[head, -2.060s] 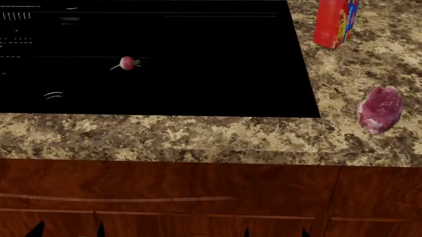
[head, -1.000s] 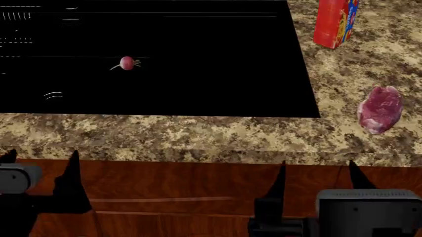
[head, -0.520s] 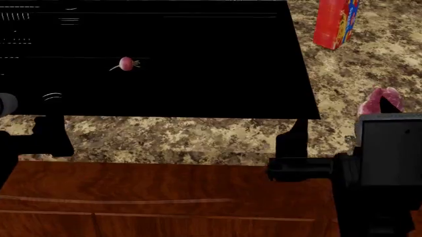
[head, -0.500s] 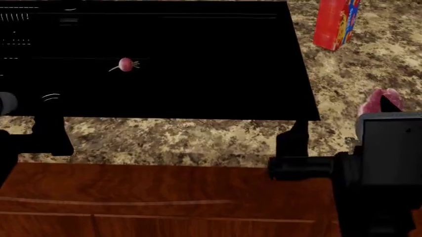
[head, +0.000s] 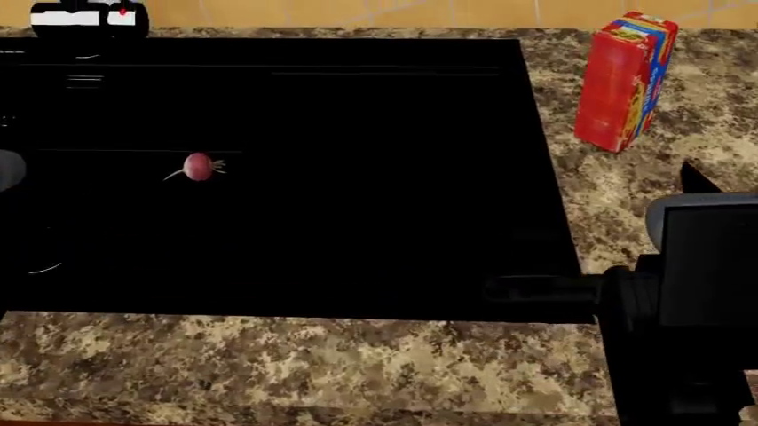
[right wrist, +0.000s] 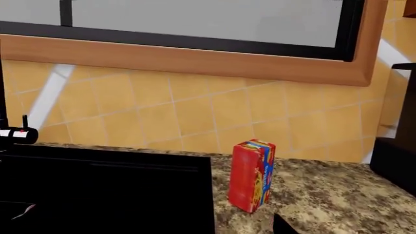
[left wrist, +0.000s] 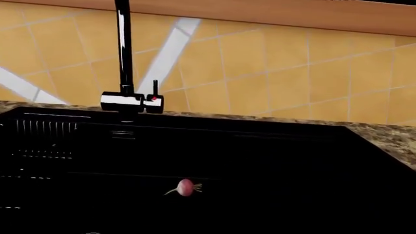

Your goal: Pick the steak from the counter and place it in the sink

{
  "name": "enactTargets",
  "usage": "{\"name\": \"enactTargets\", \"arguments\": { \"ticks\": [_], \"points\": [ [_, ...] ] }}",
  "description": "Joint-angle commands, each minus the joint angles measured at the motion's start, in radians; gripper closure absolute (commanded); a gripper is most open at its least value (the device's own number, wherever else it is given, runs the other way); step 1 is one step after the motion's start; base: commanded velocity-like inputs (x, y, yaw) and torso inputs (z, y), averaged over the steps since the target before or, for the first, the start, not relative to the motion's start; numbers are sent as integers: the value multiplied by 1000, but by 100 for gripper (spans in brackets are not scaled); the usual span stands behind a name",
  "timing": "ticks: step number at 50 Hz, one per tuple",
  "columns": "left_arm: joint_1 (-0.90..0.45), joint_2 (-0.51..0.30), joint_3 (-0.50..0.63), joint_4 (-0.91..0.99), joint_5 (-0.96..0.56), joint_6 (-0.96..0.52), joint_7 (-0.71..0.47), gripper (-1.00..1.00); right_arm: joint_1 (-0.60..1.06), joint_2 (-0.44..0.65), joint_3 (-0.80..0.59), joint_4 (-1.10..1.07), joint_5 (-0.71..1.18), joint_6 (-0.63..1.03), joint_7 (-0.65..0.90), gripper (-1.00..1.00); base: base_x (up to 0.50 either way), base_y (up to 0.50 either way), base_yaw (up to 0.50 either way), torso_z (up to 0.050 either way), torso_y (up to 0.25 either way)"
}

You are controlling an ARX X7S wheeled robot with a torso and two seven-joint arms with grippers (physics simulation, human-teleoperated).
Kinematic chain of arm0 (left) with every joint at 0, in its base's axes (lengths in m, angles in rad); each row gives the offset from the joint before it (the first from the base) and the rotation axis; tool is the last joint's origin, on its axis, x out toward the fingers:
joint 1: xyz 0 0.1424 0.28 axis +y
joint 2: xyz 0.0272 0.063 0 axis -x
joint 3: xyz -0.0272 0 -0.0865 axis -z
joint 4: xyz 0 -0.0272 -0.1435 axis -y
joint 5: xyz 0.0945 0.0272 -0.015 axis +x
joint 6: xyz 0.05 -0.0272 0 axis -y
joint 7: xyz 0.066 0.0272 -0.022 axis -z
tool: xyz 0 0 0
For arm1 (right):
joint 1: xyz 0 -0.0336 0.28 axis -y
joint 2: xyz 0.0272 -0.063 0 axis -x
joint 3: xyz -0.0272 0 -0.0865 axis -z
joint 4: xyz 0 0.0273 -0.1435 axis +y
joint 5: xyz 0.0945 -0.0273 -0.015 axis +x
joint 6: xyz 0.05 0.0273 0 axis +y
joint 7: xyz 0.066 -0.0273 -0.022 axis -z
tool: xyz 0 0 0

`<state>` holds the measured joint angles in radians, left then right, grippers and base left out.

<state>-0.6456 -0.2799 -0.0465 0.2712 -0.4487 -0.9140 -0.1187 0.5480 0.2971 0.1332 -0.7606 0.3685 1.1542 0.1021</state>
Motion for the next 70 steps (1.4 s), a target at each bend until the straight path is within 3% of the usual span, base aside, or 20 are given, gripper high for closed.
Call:
{"name": "enactTargets", "arguments": {
  "ticks": [1, 13, 27, 38, 40, 44, 46, 50, 54, 70],
  "points": [
    [-4, -2, 2, 10, -9, -9, -5, -100, -6, -1, 5, -2, 11, -1, 0, -100, 445, 0, 0, 0, 0],
    [-9, -4, 6, 18, -18, -18, -10, -100, 4, -3, 9, -9, 23, 24, 11, -100, 425, 0, 0, 0, 1],
    [-8, -5, 10, 13, -19, -10, -16, -100, -16, -2, 31, -34, 30, 30, 24, -100, 18, 0, 0, 0, 0],
    [-6, -5, 20, -40, -7, 30, -5, -100, 100, 44, 109, -204, 49, 403, 126, -100, 0, 0, 0, 0, 0],
    [-7, -7, 18, -43, -8, 30, -6, -100, 104, 78, 141, -197, 173, 416, 237, -100, 0, 0, 0, 0, 0],
    [0, -10, 14, -47, -10, 37, -3, -100, 139, 207, 271, -99, 770, 415, 795, -100, 0, 0, 0, 0, 0],
    [1, -11, 16, -55, -8, 43, -1, -100, 143, 232, 304, -59, 1037, 408, 945, -100, 0, 0, 0, 0, 0],
    [1, -11, 20, -64, -5, 50, 0, -100, 111, 298, 336, -24, 1258, 364, 1159, -100, 0, 0, 0, 0, 0],
    [2, -15, 20, -59, -8, 47, -2, -100, 54, 355, 365, -15, 1394, 297, 1278, -100, 0, 0, 0, 0, 0],
    [4, -16, 24, -89, -5, 69, -1, -100, -109, 394, 437, 28, 1486, 208, 1361, -100, 0, 0, 0, 0, 0]
  ]
}}
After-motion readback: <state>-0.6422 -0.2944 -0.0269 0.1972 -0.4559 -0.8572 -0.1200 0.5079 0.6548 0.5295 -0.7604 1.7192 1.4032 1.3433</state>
